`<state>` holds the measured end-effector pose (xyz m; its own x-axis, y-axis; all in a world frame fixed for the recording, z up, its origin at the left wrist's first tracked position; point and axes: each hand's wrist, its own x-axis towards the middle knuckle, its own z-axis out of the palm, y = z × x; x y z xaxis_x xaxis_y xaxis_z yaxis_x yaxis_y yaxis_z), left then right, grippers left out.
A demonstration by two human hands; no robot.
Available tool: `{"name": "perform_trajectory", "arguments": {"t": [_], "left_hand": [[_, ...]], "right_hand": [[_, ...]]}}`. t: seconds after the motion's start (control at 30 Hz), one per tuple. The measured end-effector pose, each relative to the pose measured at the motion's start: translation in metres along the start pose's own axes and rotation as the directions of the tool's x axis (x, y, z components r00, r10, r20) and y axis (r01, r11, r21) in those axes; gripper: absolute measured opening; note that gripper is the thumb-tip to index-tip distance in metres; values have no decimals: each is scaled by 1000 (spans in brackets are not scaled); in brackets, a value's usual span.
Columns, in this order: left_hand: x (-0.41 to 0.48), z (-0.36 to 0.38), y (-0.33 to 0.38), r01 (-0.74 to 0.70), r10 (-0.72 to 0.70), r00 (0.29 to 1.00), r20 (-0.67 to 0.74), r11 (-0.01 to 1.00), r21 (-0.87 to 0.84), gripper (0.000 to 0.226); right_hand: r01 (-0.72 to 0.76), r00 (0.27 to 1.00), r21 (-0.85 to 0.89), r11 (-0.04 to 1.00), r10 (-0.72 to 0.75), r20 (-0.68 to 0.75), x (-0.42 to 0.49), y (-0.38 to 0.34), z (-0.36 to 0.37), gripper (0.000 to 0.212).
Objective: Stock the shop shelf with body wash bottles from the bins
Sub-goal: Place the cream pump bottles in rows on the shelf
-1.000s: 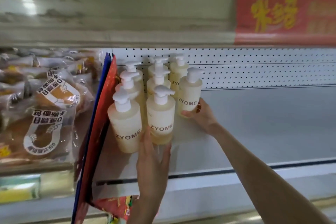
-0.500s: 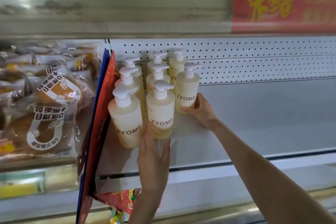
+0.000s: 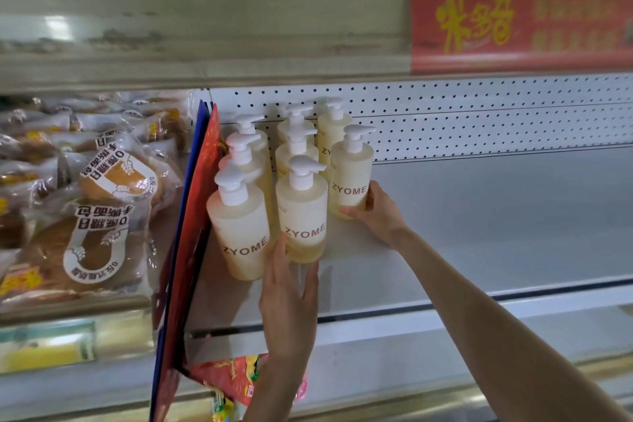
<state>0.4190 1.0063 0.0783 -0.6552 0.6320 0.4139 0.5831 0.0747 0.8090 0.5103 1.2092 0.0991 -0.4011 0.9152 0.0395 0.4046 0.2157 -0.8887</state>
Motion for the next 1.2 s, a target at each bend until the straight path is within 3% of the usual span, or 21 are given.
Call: {"name": "perform_trajectory", "arguments": {"t": [0.73, 0.9, 1.07, 1.2], "left_hand": [[0, 3, -4, -33, 33, 999, -43, 999, -7, 58], [-1, 3, -4, -64, 65, 995, -74, 998, 6, 58], [-1, 3, -6, -66, 66, 995, -74, 998, 0, 53], [0, 0, -7, -64, 62, 996, -62, 997, -35, 43]], "right_hand": [[26, 991, 42, 999, -32, 131, 8, 7, -9, 60], [15, 983, -32, 999, -9, 181, 11, 5, -10, 69], [-8, 988, -98, 995, 23, 152, 4, 0, -3, 66], [-22, 996, -106, 994, 32, 88, -20, 1, -6, 79]]}}
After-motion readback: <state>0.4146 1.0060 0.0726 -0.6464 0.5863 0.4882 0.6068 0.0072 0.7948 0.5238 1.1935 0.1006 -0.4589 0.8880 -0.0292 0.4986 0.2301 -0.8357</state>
